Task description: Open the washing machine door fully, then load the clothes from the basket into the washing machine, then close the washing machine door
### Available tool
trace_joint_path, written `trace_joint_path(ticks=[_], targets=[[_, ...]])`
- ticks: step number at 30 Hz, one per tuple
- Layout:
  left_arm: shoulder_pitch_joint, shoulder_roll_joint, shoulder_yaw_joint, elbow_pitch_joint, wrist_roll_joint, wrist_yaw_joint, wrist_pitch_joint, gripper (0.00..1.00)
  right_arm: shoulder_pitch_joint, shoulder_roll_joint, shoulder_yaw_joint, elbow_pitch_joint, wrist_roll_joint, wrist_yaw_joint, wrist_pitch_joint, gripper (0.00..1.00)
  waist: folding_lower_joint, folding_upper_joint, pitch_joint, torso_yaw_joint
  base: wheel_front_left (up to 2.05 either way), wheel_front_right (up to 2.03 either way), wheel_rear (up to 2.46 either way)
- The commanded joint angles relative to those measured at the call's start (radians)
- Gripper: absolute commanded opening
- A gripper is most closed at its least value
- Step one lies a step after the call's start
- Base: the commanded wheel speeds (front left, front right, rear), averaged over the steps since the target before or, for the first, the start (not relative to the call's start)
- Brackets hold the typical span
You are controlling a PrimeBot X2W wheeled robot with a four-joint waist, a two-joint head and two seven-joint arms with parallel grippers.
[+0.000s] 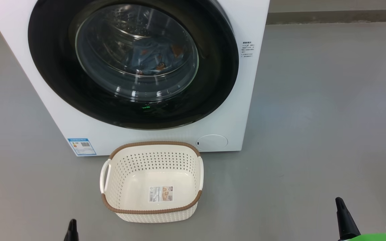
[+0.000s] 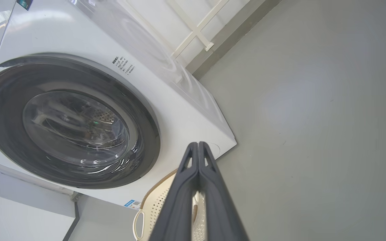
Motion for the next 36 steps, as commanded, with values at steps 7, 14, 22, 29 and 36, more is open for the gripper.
trace_joint_path(ticks=[7, 14, 22, 29, 36], targets=[[-0.064, 0.015, 0.032, -0.034, -0.084, -0.018, 0.027, 0.0, -0.061, -0.012, 0.022, -0.029, 0.097, -0.001, 0.024, 0.0, -0.0001, 0.0, 0.002, -0.007, 0.0, 0.0, 0.0], [-0.076, 0.017, 0.042, -0.04, -0.165, -0.021, 0.051, 0.0, -0.072, -0.012, 0.026, -0.031, 0.19, -0.002, 0.048, 0.0, -0.0001, 0.0, 0.005, -0.015, 0.0, 0.0, 0.0], [-0.088, 0.019, 0.052, -0.045, -0.247, -0.025, 0.074, 0.0, -0.083, -0.012, 0.029, -0.032, 0.282, -0.002, 0.071, 0.0, -0.0001, 0.0, 0.007, -0.023, 0.0, 0.0, 0.0], [-0.098, 0.021, 0.061, -0.05, -0.317, -0.028, 0.094, 0.0, -0.093, -0.012, 0.033, -0.033, 0.363, -0.002, 0.092, 0.0, -0.0001, 0.0, 0.009, -0.03, 0.0, 0.0, 0.0], [-0.109, 0.022, 0.069, -0.054, -0.388, -0.031, 0.114, 0.0, -0.103, -0.012, 0.036, -0.034, 0.444, -0.002, 0.112, 0.0, -0.0001, 0.0, 0.011, -0.037, 0.0, 0.0, 0.0]])
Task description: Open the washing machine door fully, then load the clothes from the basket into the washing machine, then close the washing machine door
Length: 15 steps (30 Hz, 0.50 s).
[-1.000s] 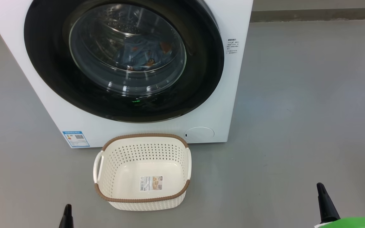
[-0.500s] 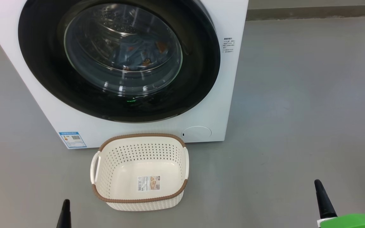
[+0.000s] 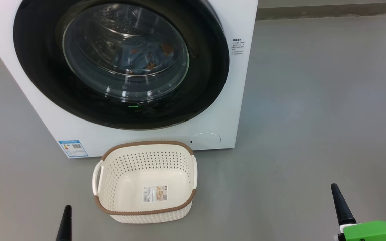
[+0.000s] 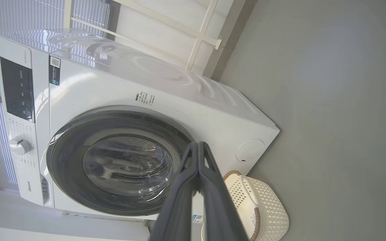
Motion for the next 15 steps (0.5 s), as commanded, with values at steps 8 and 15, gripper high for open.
trace_joint_path(ticks=[8, 15], targets=[[-0.063, 0.02, 0.041, -0.034, -0.099, -0.016, 0.031, 0.0, -0.054, -0.012, 0.022, -0.029, 0.113, -0.001, 0.03, 0.0, -0.0001, 0.0, 0.003, -0.008, 0.0, 0.0, 0.0], [-0.072, 0.021, 0.048, -0.038, -0.16, -0.019, 0.049, 0.0, -0.062, -0.012, 0.025, -0.03, 0.182, -0.001, 0.048, 0.0, -0.0001, 0.0, 0.004, -0.014, 0.0, 0.0, 0.0]])
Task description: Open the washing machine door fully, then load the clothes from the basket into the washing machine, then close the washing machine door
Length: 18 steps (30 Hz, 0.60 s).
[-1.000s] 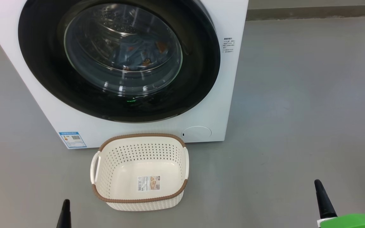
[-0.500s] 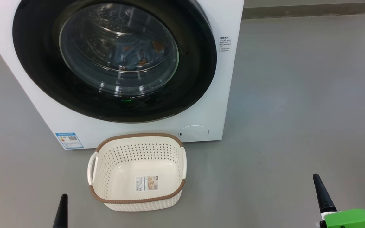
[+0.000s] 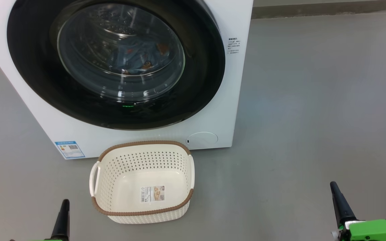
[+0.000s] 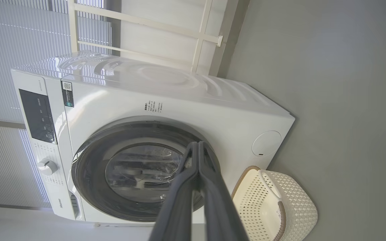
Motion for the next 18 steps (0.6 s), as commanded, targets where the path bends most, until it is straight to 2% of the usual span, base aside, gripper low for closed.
trace_joint_path(ticks=[1, 18], targets=[[-0.052, 0.019, 0.034, -0.032, -0.02, -0.013, 0.008, 0.0, -0.057, -0.012, 0.023, -0.029, 0.025, -0.001, 0.007, 0.0, -0.0001, 0.0, 0.0, -0.001, 0.0, 0.0, 0.0], [-0.074, 0.022, 0.052, -0.042, -0.173, -0.02, 0.051, 0.0, -0.078, -0.012, 0.03, -0.031, 0.199, -0.001, 0.052, 0.0, -0.0001, 0.0, 0.005, -0.016, 0.0, 0.0, 0.0]])
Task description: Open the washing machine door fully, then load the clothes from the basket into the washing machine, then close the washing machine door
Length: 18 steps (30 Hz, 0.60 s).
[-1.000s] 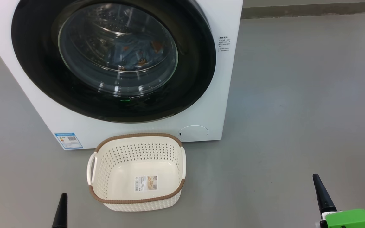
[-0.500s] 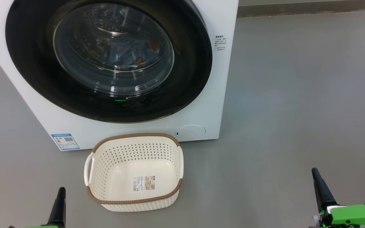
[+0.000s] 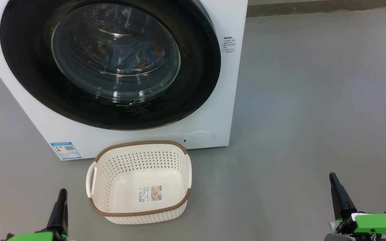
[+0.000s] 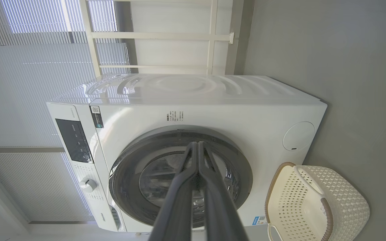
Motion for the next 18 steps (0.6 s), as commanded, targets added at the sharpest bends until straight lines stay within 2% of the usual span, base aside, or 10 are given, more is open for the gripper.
trace_joint_path(ticks=[1, 18], targets=[[-0.047, 0.02, 0.036, -0.03, -0.005, -0.012, 0.004, 0.0, -0.049, -0.012, 0.028, -0.029, 0.009, -0.001, 0.008, 0.0, 0.0, 0.0, 0.0, 0.0, 0.0, 0.0, 0.0], [-0.047, 0.02, 0.036, -0.03, -0.005, -0.012, 0.004, 0.0, -0.049, -0.012, 0.028, -0.029, 0.009, -0.001, 0.008, 0.0, 0.0, 0.0, 0.0, 0.0, 0.0, 0.0, 0.0]])
